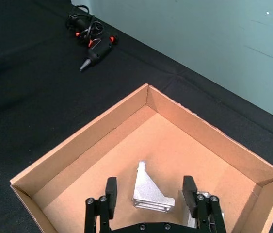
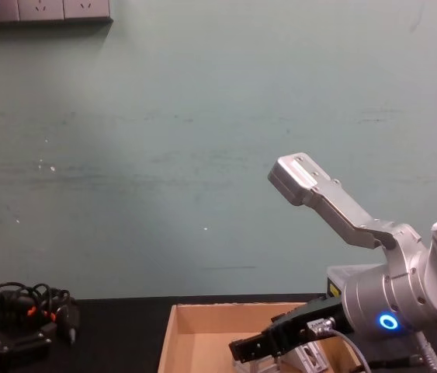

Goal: Use one hand to pick up the angle iron from the table and place it into the box.

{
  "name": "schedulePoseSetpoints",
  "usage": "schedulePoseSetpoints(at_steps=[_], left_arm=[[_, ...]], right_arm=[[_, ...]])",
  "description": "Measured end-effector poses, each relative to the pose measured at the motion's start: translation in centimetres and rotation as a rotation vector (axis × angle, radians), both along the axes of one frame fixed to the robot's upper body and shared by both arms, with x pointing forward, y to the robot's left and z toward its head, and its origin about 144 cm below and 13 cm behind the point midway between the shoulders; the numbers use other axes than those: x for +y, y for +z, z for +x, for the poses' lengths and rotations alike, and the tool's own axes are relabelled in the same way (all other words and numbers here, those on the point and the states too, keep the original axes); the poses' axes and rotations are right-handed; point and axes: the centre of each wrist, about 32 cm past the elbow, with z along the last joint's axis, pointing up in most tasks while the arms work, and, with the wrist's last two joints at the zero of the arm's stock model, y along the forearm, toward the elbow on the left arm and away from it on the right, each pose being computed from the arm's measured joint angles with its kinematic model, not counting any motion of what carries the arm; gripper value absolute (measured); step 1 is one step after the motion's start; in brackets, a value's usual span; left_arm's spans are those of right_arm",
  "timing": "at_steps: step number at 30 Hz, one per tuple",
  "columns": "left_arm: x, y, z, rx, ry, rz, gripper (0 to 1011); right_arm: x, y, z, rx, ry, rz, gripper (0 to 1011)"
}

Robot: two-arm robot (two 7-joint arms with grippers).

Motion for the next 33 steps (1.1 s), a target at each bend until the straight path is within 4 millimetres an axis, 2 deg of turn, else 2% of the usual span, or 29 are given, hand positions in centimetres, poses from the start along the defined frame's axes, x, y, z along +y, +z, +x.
schedulePoseSetpoints(at_steps=[1, 6, 17, 23, 27, 32, 33], left_arm=[[0.0, 0.0, 0.0, 0.000, 0.000, 0.000, 1011], [0.0, 0.0, 0.0, 0.000, 0.000, 0.000, 1012], [0.0, 0.0, 0.0, 0.000, 0.000, 0.000, 1011], [0.0, 0.0, 0.0, 0.000, 0.000, 0.000, 1011], [0.0, 0.0, 0.0, 0.000, 0.000, 0.000, 1011], [0.0, 0.0, 0.0, 0.000, 0.000, 0.000, 1011], [0.0, 0.0, 0.0, 0.000, 0.000, 0.000, 1011]], right_arm=[[0.0, 0.0, 0.0, 0.000, 0.000, 0.000, 887], [0.0, 0.0, 0.0, 0.000, 0.000, 0.000, 996], [-0.2, 0.0, -0.2, -0.004, 0.000, 0.004, 1002], [-1.9, 0.4, -1.6, -0.033, 0.000, 0.020, 1002], [-3.2, 0.9, -3.1, -0.044, 0.016, 0.044, 1002], [-5.4, 1.9, -6.2, -0.053, 0.052, 0.090, 1002], [-5.4, 1.9, -6.2, -0.053, 0.052, 0.090, 1002]])
